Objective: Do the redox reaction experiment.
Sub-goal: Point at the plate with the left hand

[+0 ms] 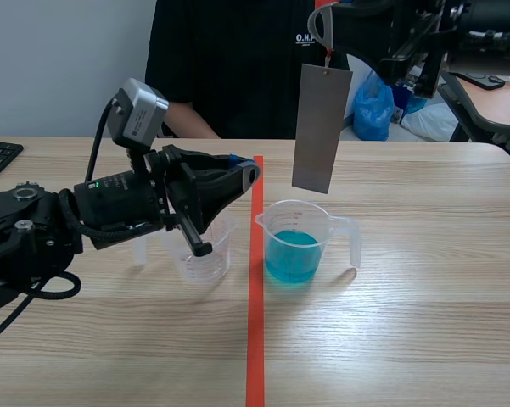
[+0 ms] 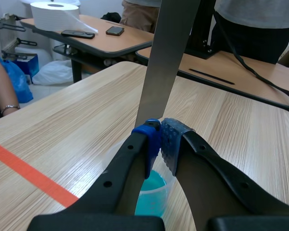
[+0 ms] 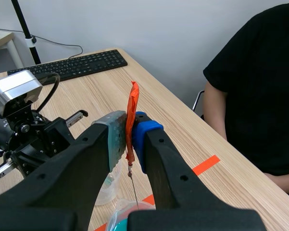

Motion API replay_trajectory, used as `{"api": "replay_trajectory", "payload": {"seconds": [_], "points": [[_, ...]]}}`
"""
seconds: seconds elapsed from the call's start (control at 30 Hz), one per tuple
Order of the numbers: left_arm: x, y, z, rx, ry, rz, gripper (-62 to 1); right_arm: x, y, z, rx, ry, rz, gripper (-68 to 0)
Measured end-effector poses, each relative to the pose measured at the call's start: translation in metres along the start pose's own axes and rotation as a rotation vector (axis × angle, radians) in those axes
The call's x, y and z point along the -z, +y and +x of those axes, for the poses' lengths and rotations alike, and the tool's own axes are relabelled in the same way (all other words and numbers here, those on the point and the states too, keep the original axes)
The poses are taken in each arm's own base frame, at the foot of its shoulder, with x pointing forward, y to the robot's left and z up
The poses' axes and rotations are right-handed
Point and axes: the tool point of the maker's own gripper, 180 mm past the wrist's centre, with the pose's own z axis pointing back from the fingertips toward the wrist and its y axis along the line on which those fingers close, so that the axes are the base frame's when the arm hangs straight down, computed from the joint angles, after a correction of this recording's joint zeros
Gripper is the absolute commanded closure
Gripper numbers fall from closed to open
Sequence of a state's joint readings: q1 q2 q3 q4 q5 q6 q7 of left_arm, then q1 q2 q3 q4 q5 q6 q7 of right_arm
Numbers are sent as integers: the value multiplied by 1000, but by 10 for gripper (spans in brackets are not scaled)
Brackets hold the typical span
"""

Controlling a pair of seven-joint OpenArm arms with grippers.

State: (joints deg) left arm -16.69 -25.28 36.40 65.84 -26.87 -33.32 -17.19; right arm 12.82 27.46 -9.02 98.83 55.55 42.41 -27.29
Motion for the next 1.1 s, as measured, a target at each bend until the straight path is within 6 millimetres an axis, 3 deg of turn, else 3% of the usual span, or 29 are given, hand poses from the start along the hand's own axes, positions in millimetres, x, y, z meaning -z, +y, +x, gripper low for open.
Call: {"api": "replay_trajectory", "payload": {"seconds": [0.27,0.67,1.1], "points": [[16,-3,-2,-20,-16,-7,-38,0,0,0,0,0,0,-15],[23,5,-5,-25,-28,57,-38,0,0,0,0,0,0,-15],[39,7,11,3,-47,41,-38,0,0,0,0,-1,0,-15]]}}
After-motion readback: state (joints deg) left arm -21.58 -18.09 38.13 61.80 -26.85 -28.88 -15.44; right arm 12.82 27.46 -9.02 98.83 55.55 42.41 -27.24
